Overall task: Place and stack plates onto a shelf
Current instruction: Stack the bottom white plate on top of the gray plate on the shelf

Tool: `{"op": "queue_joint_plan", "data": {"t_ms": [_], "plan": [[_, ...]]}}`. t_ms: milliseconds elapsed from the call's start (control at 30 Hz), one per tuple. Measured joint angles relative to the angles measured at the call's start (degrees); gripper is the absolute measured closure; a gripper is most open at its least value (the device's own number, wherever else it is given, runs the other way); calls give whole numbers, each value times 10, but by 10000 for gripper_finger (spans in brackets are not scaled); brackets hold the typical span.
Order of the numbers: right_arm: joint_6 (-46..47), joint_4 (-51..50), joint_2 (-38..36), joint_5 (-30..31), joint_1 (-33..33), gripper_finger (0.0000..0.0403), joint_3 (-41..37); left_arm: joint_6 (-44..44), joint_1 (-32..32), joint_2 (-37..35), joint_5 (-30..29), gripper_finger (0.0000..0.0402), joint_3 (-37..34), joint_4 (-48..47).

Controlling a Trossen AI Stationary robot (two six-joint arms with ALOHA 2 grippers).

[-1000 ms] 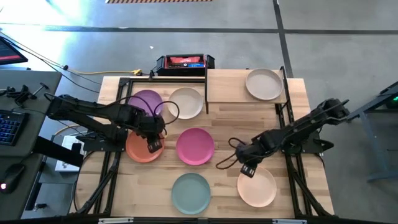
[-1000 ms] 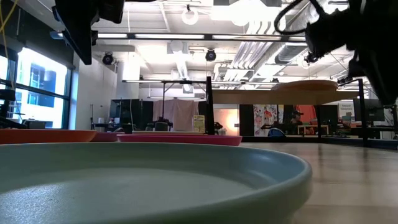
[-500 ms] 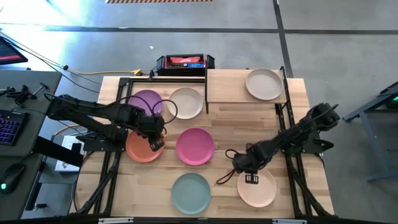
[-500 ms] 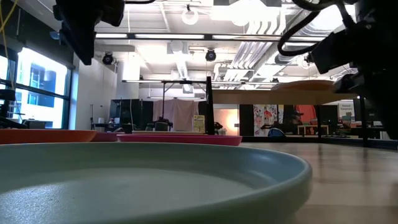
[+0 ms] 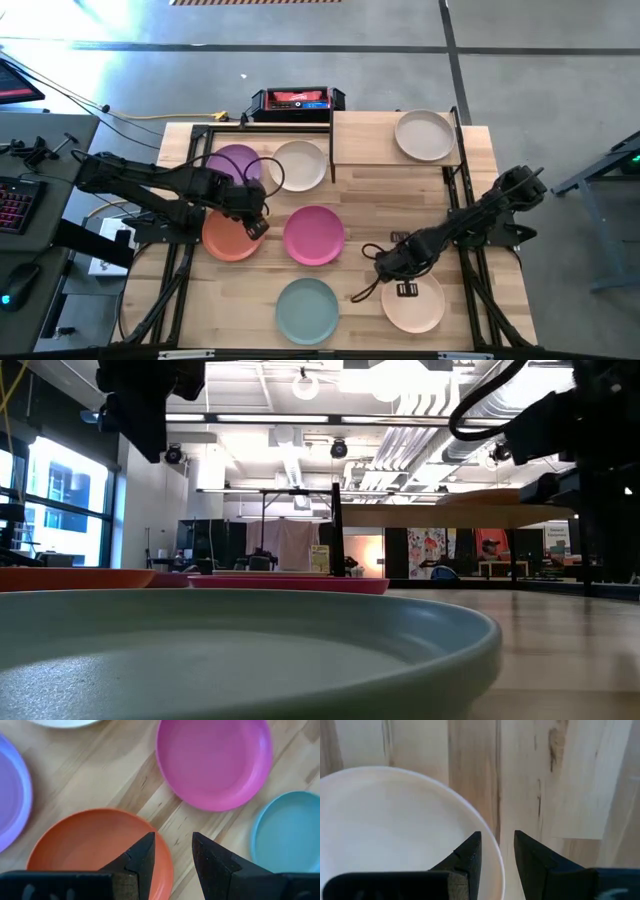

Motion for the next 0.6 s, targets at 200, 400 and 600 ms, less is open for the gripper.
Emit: {"op": "queue_joint_plan", "data": {"t_ms": [200, 400, 600], "plan": [[0, 24, 0, 3, 17, 308, -29, -8, 0, 0, -4, 284, 0, 13], [25, 15, 0, 35, 19, 308, -37, -24, 0, 0, -12, 284, 0, 16], [11, 29, 0, 29, 19, 308, -53, -24, 0, 0, -12, 284, 0, 35]]}}
